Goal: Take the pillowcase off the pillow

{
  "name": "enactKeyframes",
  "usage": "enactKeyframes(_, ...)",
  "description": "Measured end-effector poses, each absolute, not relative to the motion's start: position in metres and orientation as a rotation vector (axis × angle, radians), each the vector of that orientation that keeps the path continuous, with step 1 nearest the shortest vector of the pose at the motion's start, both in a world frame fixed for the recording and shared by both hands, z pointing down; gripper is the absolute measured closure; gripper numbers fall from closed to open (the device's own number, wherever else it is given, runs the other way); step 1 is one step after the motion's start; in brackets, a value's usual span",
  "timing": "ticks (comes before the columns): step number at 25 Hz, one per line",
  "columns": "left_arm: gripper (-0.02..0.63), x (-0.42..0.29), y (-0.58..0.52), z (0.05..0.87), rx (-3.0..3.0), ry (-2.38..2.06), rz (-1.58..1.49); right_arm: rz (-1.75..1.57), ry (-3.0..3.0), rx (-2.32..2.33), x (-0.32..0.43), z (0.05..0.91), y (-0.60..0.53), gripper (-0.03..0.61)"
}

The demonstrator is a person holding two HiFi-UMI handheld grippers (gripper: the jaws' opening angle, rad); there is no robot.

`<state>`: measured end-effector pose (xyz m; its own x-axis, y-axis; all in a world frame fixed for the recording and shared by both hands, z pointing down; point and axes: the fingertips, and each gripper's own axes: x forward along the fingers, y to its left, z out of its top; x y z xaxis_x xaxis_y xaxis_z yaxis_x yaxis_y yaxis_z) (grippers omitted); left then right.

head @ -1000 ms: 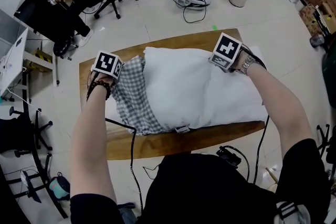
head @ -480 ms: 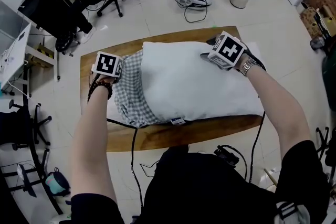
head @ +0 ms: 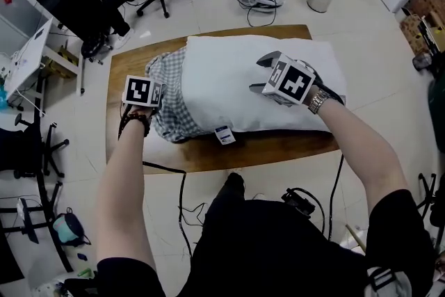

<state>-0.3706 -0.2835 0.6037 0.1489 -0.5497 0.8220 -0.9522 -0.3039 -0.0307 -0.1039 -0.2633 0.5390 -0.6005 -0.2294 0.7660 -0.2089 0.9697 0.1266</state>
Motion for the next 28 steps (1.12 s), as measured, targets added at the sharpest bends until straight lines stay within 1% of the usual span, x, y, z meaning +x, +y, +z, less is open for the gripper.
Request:
enactKeyframes(5, 0.364, -0.346, -0.243, 0.608, 1.941, -1.444, 0.977, -0.152, -2.233, 0.275, -0.107, 0.549, -0.22, 0.279)
enactKeyframes(10, 0.35, -0.34, -0.207, 0.623, 1.908, -1.469, 0.862, -0.303, -2.226, 0.263, -0.127, 0.56, -0.187, 0.253)
enactKeyframes(15, 0.347, -0.334, -0.179, 0.647, 1.872, -1.502, 0.785, -0.399, -2.207, 0.246, -0.145, 0.579, -0.164, 0.244)
enactKeyframes(22, 0.339, -0.338, -0.152, 0.687, 1.824, -1.518, 0.686, -0.553, -2.13, 0.24, -0.179, 0.608, -0.149, 0.242)
enactKeyframes(28, 0.325, -0.364, -0.152, 0.72, 1.781, -1.519, 0.661, -0.64, -2.036, 0.241, -0.212, 0.632, -0.16, 0.239)
